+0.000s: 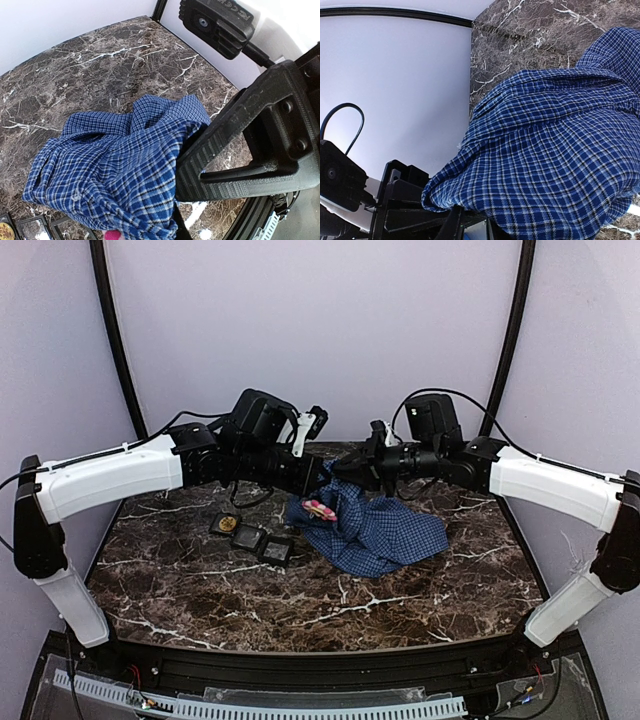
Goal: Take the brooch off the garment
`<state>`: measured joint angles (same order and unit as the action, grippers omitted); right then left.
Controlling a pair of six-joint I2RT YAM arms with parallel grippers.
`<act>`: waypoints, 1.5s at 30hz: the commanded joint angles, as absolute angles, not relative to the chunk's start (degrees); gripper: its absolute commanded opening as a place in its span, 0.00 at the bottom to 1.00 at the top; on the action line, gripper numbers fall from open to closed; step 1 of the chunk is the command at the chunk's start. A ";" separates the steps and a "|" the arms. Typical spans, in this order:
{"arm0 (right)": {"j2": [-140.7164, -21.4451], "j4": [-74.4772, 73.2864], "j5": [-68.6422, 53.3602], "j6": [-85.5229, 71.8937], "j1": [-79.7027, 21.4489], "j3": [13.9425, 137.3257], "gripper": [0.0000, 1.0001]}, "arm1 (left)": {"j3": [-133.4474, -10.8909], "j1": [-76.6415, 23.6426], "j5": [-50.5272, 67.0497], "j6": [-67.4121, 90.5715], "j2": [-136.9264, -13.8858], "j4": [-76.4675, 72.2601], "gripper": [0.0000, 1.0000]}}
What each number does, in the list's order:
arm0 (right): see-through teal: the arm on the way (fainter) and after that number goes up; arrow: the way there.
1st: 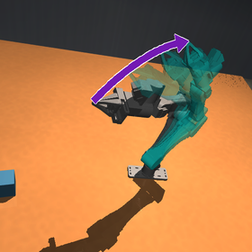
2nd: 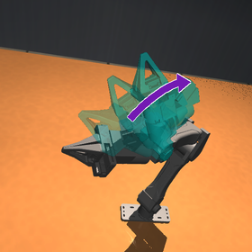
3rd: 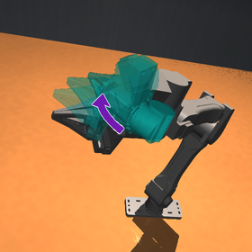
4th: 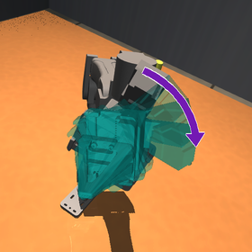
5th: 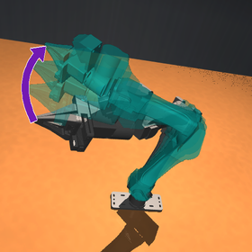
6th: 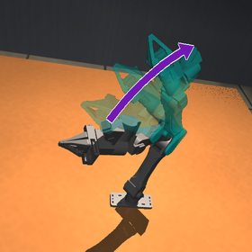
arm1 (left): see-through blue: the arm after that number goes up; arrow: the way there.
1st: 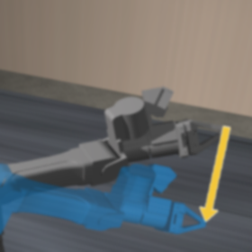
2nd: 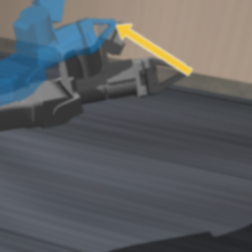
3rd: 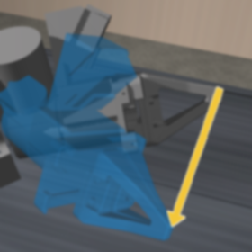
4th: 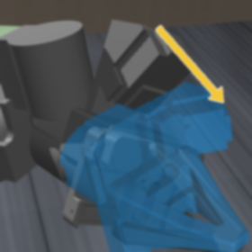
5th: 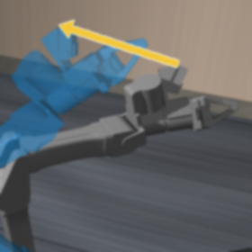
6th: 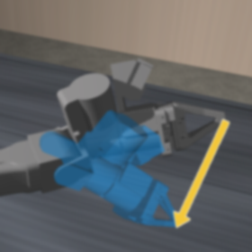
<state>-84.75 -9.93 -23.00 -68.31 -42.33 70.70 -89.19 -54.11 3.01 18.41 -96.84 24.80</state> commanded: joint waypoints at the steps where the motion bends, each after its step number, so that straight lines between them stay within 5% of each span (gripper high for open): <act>1: -85.15 -8.23 -23.20 -68.69 -41.84 72.58 0.15 | -88.75 -53.94 4.11 17.60 -95.14 23.34 0.01; 45: -85.69 -10.06 -22.88 -67.07 -41.22 72.97 0.11 | -88.24 -53.91 5.36 16.51 -95.04 22.29 0.01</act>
